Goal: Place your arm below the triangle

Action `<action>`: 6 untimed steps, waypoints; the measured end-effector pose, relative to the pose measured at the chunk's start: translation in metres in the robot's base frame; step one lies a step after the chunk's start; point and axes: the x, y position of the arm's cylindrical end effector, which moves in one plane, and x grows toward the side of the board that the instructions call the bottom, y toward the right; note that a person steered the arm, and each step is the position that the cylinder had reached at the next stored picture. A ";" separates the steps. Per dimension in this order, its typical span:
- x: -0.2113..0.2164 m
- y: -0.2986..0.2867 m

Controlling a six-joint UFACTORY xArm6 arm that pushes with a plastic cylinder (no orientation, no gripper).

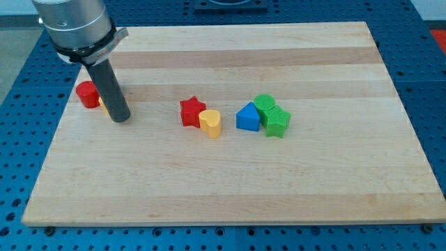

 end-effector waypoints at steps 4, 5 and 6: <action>0.070 0.104; 0.072 0.163; 0.068 0.215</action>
